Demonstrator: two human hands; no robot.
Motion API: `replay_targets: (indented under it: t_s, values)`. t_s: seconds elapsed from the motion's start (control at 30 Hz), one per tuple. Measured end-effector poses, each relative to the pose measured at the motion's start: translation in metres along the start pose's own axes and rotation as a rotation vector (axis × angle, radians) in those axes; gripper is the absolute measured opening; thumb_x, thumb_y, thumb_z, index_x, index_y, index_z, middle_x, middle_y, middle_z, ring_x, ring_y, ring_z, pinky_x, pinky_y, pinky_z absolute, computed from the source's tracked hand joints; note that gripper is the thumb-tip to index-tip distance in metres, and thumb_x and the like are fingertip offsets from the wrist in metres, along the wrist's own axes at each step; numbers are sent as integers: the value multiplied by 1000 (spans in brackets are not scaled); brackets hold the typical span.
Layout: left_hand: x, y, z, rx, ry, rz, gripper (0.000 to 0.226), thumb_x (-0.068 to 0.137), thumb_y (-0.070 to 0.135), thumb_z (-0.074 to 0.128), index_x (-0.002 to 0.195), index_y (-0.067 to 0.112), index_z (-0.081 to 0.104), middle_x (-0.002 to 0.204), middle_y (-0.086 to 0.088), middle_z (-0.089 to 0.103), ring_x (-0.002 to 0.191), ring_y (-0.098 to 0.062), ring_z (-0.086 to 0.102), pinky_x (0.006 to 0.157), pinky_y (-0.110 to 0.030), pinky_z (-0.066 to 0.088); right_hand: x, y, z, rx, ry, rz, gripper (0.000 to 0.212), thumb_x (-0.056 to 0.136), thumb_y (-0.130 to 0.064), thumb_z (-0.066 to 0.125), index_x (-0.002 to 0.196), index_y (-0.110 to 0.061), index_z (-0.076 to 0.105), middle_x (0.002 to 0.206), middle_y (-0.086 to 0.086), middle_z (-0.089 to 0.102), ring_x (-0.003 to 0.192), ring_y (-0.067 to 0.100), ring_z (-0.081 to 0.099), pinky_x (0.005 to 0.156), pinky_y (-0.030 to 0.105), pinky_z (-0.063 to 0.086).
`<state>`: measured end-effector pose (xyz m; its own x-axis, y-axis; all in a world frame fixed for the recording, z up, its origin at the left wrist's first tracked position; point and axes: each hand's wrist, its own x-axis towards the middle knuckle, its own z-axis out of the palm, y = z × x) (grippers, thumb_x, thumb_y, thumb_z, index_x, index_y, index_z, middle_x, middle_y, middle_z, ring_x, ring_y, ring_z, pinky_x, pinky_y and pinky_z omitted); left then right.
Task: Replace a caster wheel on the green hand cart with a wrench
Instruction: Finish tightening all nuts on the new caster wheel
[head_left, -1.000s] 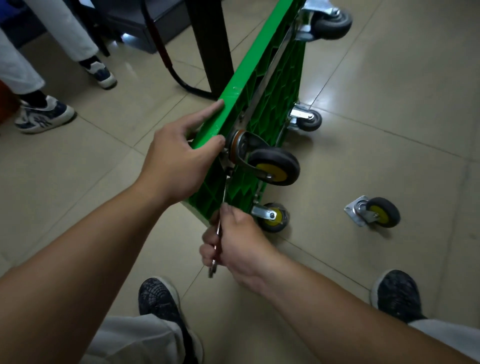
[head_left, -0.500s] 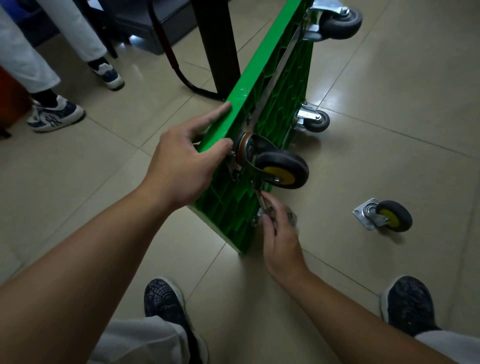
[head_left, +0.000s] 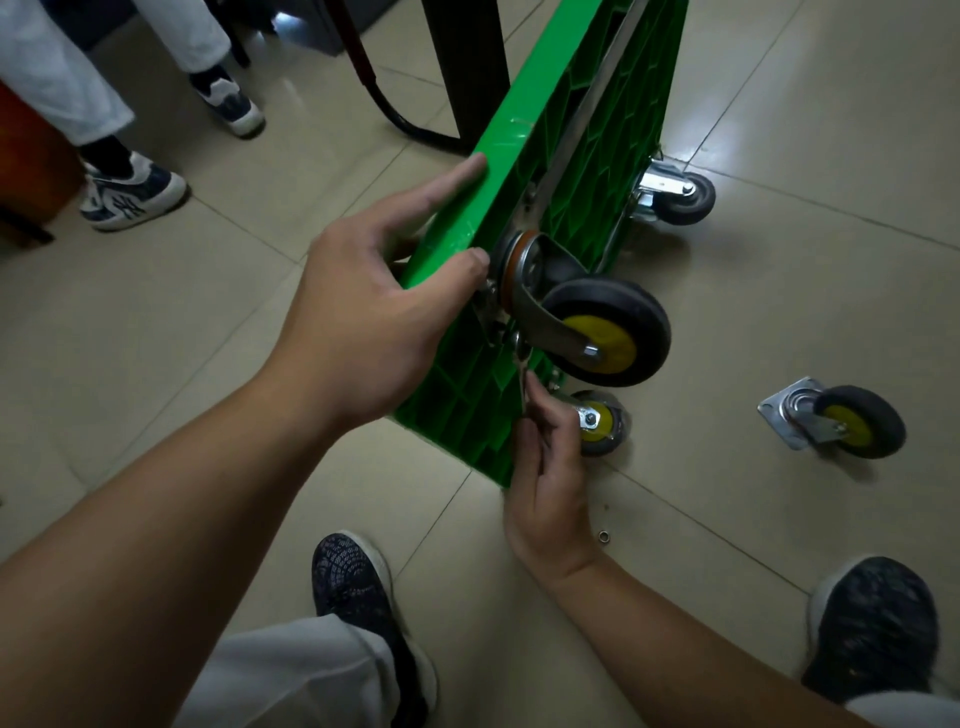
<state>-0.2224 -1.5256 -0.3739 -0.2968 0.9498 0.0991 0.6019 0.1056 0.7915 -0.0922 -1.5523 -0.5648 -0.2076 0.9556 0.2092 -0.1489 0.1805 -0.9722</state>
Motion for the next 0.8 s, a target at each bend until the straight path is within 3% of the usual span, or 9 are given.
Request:
replay_targets:
  t_s: [0.2, 0.33, 0.5, 0.67, 0.8]
  values:
    - [-2, 2, 0, -11, -2, -18, 54, 96, 25, 66, 147, 38, 53, 140, 19, 59, 123, -4, 61, 103, -39, 54, -5, 3, 5, 44, 10, 26, 39, 104, -4, 36, 141, -15, 41, 143, 11, 52, 139, 22, 47, 114, 47, 40]
    - [-3, 5, 0, 6, 1, -18, 54, 95, 26, 66, 146, 39, 53, 137, 22, 59, 121, -2, 62, 101, -38, 55, -13, 1, 10, 126, 59, 175, 39, 106, -8, 34, 142, -19, 45, 144, 3, 54, 138, 19, 47, 112, 53, 41]
    - [-3, 5, 0, 12, 4, -22, 55, 93, 31, 66, 146, 41, 53, 138, 17, 62, 121, -7, 64, 101, -43, 55, -11, -2, 11, 67, 10, 43, 40, 106, -15, 36, 145, -22, 41, 145, 5, 52, 140, 22, 45, 114, 52, 39]
    - [-3, 5, 0, 4, -1, -24, 55, 93, 32, 65, 146, 41, 53, 137, 19, 61, 120, -7, 64, 101, -42, 55, 6, 1, 7, 30, -29, -27, 42, 104, -4, 38, 144, -17, 40, 142, 10, 54, 136, 21, 49, 112, 45, 42]
    - [-2, 4, 1, -4, 5, -21, 55, 93, 30, 66, 146, 38, 54, 138, 15, 62, 123, -8, 63, 103, -43, 54, 15, 11, -2, 25, -51, 8, 39, 104, 3, 39, 139, -10, 48, 142, 11, 55, 136, 23, 50, 109, 52, 44]
